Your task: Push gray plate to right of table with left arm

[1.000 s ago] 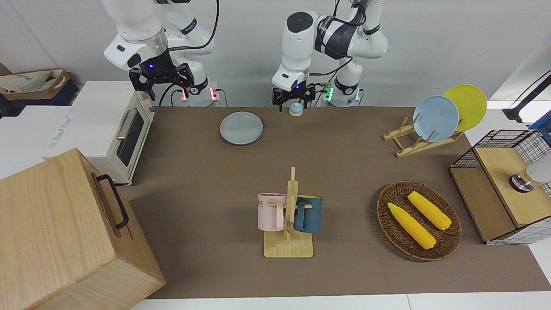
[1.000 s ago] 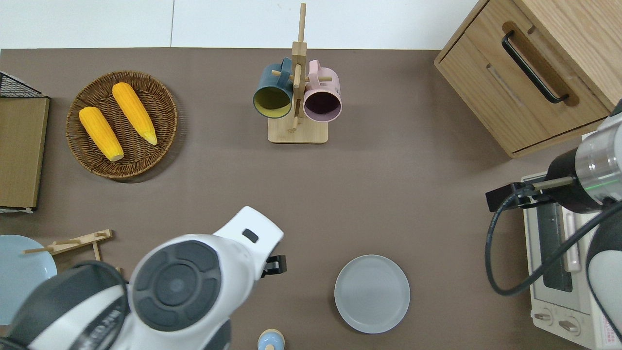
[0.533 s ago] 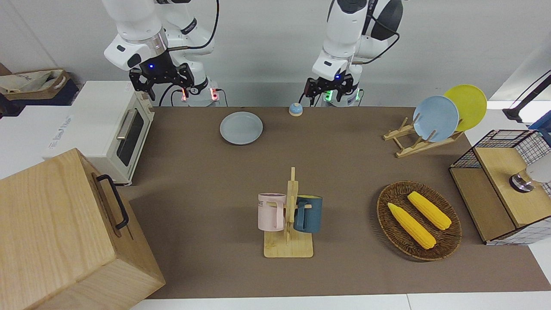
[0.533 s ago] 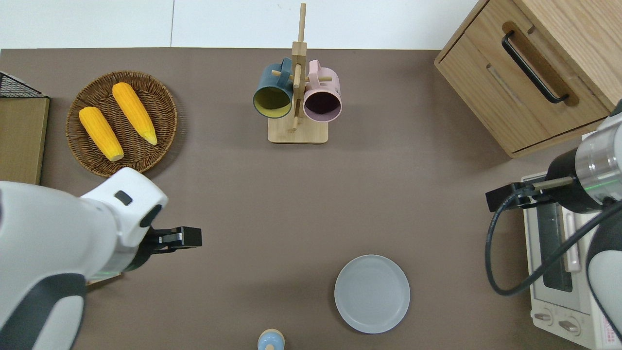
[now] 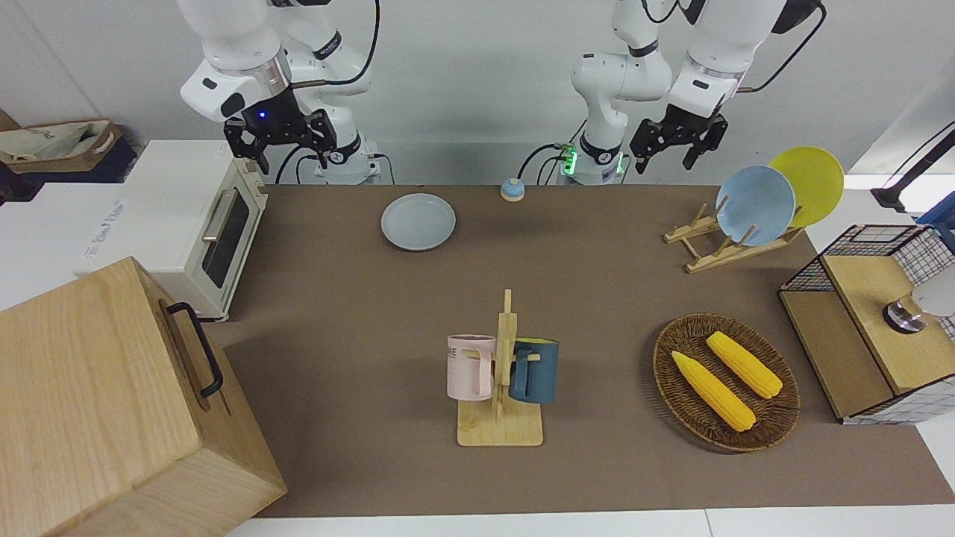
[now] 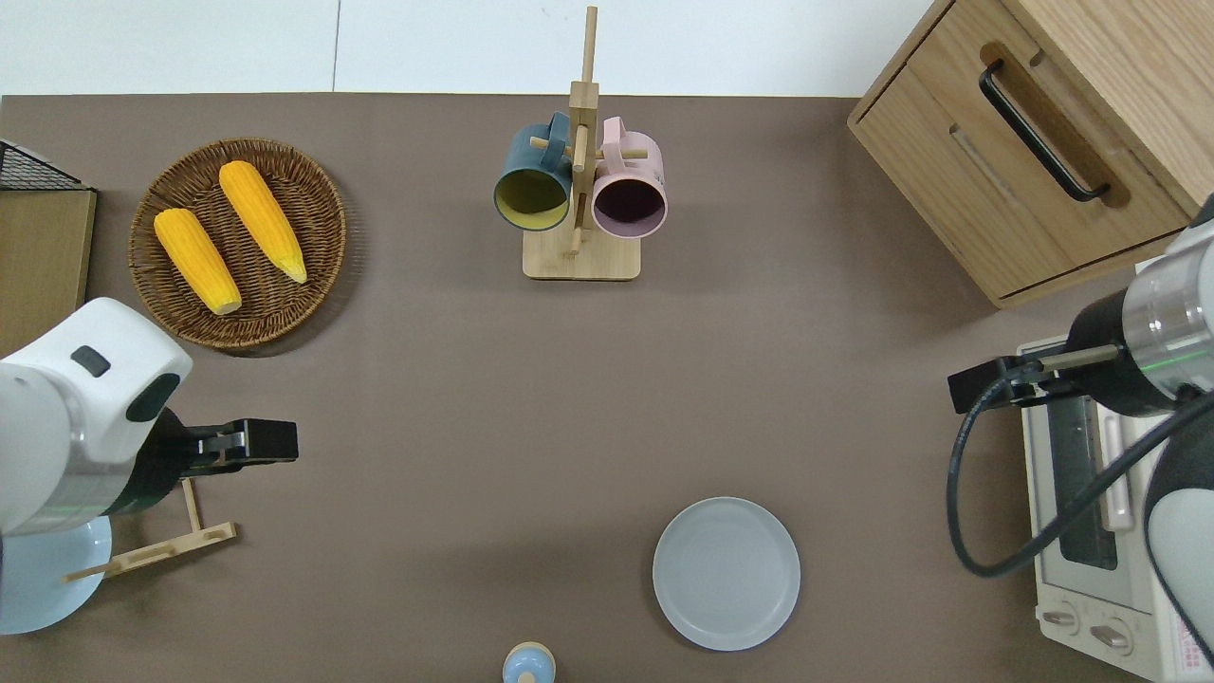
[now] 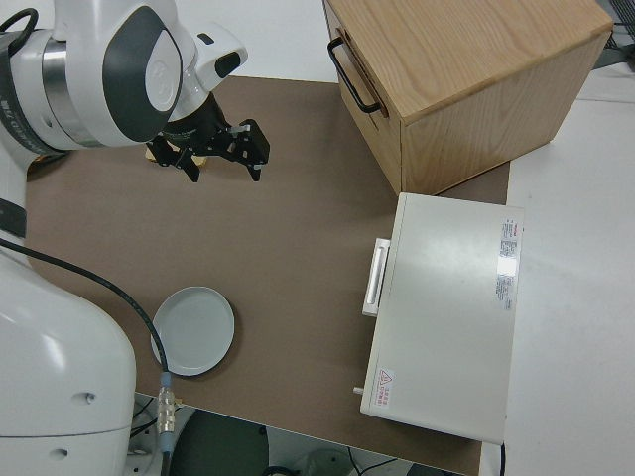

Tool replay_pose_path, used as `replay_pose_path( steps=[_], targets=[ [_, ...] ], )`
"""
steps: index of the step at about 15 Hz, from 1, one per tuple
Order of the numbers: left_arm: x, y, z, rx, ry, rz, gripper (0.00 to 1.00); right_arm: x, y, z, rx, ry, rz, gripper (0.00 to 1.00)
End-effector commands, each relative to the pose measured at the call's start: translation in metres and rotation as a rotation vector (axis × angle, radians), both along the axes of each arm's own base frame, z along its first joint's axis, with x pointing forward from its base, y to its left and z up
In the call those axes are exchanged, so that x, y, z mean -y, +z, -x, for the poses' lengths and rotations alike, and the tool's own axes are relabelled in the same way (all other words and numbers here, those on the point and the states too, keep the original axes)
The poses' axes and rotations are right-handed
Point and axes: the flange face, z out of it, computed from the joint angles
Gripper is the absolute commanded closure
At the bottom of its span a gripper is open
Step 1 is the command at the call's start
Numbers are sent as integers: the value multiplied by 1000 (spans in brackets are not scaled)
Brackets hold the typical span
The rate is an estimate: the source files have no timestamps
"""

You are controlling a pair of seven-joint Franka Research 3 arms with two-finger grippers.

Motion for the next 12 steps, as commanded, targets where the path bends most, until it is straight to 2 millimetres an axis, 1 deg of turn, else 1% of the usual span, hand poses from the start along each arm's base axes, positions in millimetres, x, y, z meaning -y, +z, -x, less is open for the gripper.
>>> replay_pose_path(
  steps=[1, 7, 12],
  targets=[
    [-20, 33, -7, 10, -48, -29, 7, 3, 4, 3, -6, -8, -3, 17],
    [-27, 33, -10, 24, -44, -51, 7, 3, 4, 2, -4, -8, -3, 17],
    [-23, 21, -17, -2, -46, -43, 7, 3, 4, 3, -6, -8, -3, 17]
  ],
)
